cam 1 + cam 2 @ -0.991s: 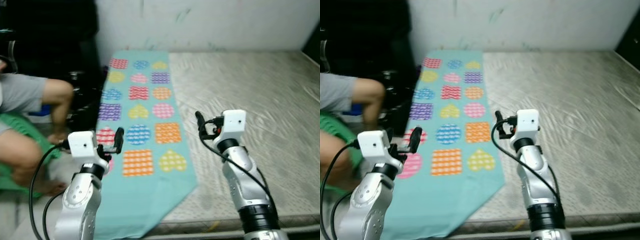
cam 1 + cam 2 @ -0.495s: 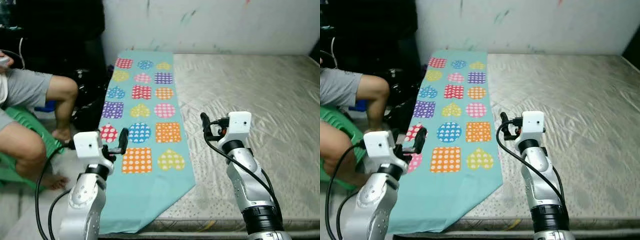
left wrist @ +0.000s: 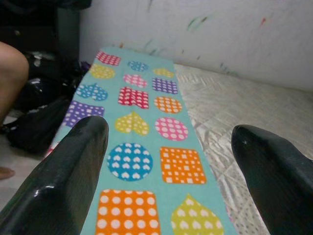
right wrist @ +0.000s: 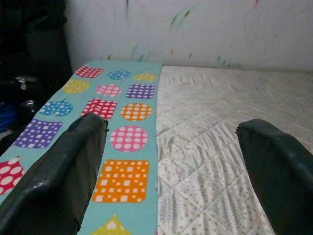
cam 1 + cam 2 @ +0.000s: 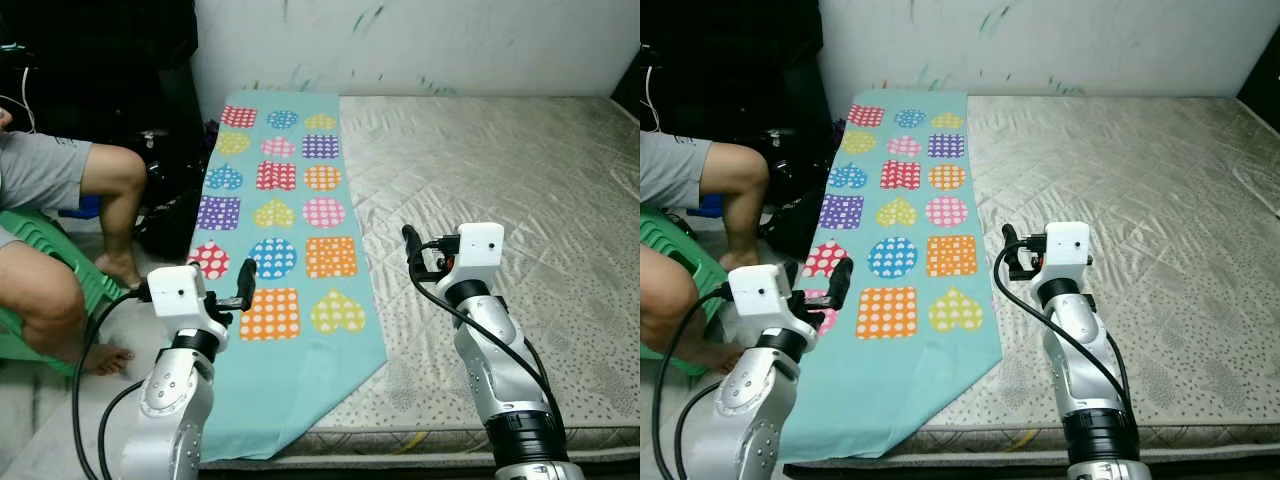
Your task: Clean up the room
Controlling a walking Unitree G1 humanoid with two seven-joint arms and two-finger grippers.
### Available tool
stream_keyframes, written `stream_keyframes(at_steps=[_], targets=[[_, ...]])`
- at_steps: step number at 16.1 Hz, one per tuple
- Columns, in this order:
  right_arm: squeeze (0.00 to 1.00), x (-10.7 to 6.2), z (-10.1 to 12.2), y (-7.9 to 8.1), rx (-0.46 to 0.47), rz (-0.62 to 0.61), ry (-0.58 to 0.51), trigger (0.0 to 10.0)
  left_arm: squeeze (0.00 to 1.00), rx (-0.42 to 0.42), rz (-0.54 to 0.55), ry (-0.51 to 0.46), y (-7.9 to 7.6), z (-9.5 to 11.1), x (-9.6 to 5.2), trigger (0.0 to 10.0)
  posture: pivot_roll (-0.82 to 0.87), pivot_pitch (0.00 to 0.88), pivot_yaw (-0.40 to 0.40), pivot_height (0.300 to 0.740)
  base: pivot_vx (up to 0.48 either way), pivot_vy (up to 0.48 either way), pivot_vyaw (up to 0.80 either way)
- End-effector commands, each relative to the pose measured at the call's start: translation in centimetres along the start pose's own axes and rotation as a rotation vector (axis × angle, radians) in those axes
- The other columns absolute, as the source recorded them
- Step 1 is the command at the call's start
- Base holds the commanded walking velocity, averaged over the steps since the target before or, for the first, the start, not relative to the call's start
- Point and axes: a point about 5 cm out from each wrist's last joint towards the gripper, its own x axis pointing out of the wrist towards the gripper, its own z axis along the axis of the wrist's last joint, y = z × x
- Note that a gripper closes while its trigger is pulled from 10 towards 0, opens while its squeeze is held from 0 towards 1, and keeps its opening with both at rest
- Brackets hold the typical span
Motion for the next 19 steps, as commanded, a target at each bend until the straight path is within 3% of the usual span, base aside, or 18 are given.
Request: stream_keyframes(at_steps=[1,8,19], targets=[[0.0,-0.04,0.03,0.0,0.0,0.0,0.005,10.0,0.0,0.003,0.008,0.006,0.22,0.01,-0.13,10.0,-0.05,0.101,-0.002,0.74,0.0,0.341,0.0],[0.0,-0.11,-0.01,-0.02,-0.007,0.001,0.007,10.0,0.0,0.004,0.01,0.015,0.18,-0.12,-0.21,10.0,-0.05,0.108,-0.003,0.74,0.0,0.459,0.0],[0.0,-0.08,-0.05,0.08,-0.008,0.004,0.009,10.0,0.0,0.011,0.015,0.017,0.19,-0.16,-0.17,10.0,-0.05,0.106,-0.006,0.74,0.0,0.044,0.0]])
